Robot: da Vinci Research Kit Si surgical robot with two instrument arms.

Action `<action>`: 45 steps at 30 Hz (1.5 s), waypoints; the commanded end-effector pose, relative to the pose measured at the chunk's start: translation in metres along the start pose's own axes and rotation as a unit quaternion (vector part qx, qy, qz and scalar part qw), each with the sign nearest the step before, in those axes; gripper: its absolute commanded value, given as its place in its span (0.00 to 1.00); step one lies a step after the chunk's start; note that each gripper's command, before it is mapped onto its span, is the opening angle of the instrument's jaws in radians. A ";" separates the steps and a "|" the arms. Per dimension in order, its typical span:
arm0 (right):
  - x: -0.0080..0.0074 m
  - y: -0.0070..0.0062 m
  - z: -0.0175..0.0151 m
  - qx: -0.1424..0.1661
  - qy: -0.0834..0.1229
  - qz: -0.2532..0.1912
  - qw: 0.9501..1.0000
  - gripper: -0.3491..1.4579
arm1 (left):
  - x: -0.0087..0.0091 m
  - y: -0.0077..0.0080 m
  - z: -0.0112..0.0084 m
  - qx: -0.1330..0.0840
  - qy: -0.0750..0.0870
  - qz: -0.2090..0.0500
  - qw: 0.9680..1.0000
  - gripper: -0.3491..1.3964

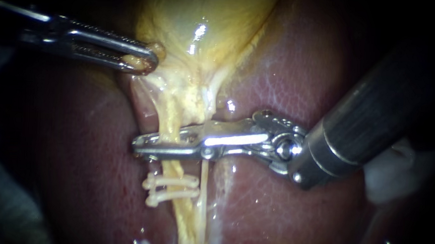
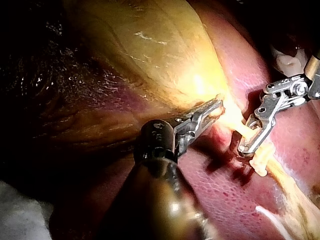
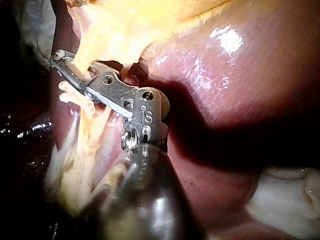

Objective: Going back third clip left tube

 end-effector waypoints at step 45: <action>0.0029 -0.0112 -0.0146 -0.181 -0.142 -0.333 0.914 0.47 | -0.0002 -0.0003 -0.0004 -0.001 -0.001 0.001 1.000 0.00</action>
